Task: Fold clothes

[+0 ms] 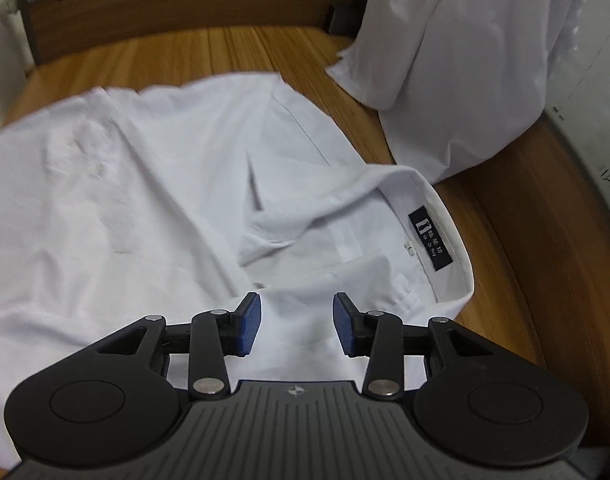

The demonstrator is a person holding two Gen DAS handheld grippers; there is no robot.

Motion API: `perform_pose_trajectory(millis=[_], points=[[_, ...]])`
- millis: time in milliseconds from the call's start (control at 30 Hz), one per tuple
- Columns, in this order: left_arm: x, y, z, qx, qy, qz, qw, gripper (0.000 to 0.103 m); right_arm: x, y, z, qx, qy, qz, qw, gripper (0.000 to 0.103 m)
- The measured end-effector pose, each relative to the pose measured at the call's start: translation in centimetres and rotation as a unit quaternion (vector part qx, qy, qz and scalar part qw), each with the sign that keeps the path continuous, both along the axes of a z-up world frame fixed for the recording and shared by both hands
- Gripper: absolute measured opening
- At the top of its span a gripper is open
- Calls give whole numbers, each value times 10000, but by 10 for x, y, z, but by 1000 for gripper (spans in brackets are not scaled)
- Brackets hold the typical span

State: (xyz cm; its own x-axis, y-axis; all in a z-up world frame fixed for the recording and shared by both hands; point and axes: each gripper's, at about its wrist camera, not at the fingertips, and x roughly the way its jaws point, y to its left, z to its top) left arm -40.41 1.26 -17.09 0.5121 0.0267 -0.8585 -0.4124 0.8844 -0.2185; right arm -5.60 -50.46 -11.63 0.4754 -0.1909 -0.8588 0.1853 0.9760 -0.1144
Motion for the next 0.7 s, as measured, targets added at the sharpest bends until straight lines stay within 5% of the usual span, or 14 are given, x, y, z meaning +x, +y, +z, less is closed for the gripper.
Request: perform_pose_trajectory(millis=[200, 467, 600, 700], points=[[26, -4, 32, 254, -274, -593, 9975, 57, -28, 37, 31, 346, -319, -111, 9988, 51], [100, 23, 50, 220, -570, -1492, 9869, 61, -54, 87, 35, 766, -561, -662, 9933, 52], [163, 44, 48, 37, -549, -2208, 9738, 61, -56, 107, 27, 779, -497, -1033, 9903, 53], [215, 54, 49, 86, -532, -3112, 9488, 61, -54, 117, 21, 833, -607, -1629, 9812, 53]])
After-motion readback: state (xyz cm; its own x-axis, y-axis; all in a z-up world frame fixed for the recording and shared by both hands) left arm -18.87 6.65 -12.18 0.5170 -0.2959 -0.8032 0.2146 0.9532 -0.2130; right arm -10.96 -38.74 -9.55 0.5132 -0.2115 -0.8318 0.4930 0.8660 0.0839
